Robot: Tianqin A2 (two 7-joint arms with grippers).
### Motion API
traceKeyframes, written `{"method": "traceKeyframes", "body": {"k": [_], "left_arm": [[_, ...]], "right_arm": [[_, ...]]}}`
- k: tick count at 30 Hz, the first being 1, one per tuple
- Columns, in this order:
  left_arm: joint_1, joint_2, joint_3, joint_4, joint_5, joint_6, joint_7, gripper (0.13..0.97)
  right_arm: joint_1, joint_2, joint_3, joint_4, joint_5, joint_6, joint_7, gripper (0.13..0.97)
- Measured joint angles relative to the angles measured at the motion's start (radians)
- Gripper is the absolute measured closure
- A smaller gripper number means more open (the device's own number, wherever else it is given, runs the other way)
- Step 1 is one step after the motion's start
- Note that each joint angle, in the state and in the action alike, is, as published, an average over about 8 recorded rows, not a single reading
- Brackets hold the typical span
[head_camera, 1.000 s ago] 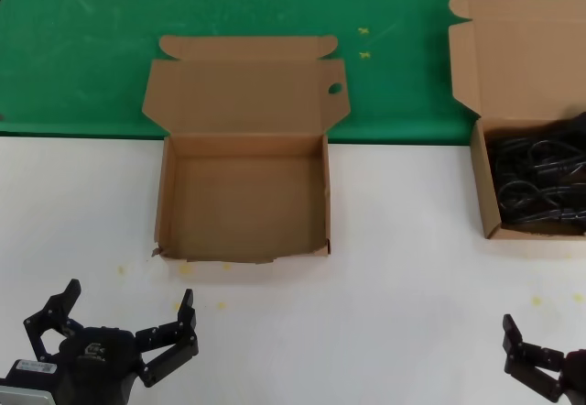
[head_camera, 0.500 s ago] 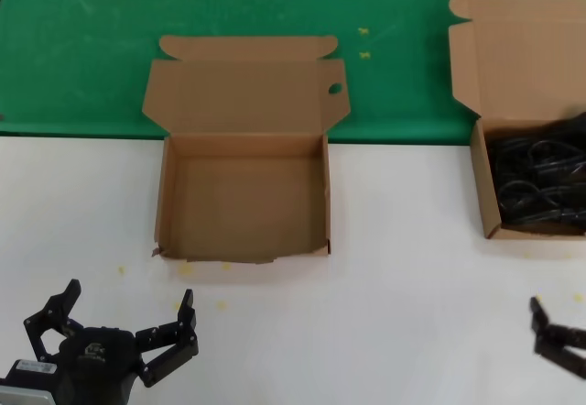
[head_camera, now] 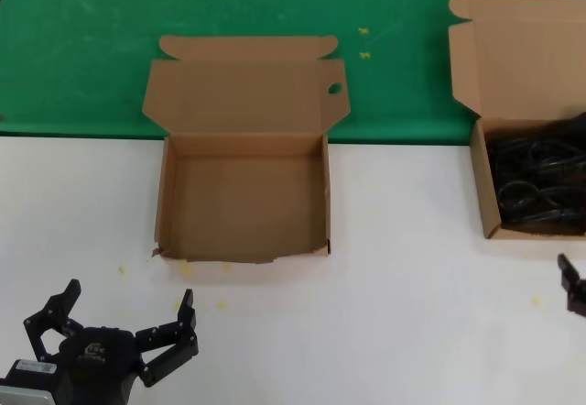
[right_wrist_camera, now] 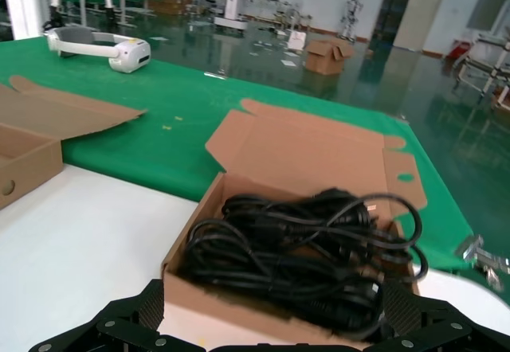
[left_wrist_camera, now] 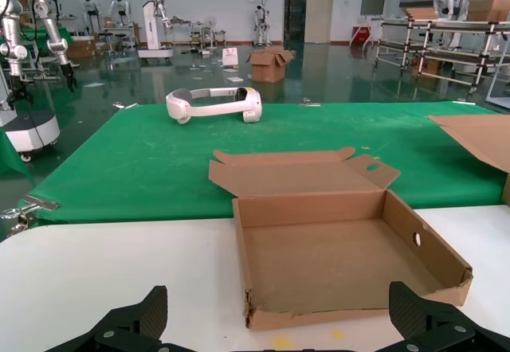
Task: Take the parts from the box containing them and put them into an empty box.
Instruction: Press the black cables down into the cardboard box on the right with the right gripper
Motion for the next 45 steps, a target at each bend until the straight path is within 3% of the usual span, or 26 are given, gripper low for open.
{"method": "traceKeyframes", "body": {"k": [9, 20, 30, 45], "left_arm": [[0.000, 0.000, 0.000, 0.000, 0.000, 0.000, 0.000, 0.132], [0.000, 0.000, 0.000, 0.000, 0.000, 0.000, 0.001, 0.132], [0.000, 0.000, 0.000, 0.000, 0.000, 0.000, 0.001, 0.132], [0.000, 0.000, 0.000, 0.000, 0.000, 0.000, 0.001, 0.132]], "right_arm": [[0.078, 0.071, 0.005, -0.046, 0.010, -0.067, -0.009, 0.129], [0.097, 0.143, -0.005, -0.052, -0.010, -0.028, 0.038, 0.129], [0.213, 0.095, 0.039, -0.225, 0.053, -0.180, -0.135, 0.129], [0.410, 0.000, 0.125, -0.614, 0.161, -0.387, -0.465, 0.129]]}}
